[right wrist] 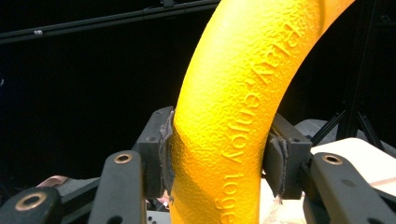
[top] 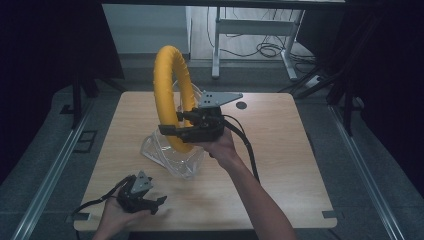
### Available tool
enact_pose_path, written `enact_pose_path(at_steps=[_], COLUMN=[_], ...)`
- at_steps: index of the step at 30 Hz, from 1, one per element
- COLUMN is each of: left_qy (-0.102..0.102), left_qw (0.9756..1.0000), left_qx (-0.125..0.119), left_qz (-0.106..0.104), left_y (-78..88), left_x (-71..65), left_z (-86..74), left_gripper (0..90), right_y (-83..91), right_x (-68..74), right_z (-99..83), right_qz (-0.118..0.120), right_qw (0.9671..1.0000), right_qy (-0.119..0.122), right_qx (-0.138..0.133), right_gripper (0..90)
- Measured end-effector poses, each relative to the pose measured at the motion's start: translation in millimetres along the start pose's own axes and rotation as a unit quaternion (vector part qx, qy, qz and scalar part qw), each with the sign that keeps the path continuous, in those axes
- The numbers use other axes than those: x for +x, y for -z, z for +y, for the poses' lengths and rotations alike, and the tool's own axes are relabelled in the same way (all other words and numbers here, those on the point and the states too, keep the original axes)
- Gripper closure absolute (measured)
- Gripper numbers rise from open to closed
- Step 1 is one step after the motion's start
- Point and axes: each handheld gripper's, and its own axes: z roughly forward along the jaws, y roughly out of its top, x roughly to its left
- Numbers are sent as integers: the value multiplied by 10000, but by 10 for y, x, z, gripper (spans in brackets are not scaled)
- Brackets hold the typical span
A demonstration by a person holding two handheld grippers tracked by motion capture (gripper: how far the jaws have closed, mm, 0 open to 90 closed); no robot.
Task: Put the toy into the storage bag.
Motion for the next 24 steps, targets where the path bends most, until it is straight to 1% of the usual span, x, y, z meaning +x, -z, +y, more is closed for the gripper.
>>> enact_pose_path(at_steps=[9,24], left_qy=[-1,-15], left_qw=[10000,10000], left_qx=[-10,4], left_qz=[-9,-17], left_y=[-3,-18], left_x=[-1,-5], left_z=[-2,-3], left_gripper=[198,198], right_y=[-57,-116], right_x=[-69,-145], right_z=[-123,-306], right_qz=[2,-20], right_qw=[9999,9995], right_qy=[-99,-241], right_qx=[72,190], right_gripper=[495,494])
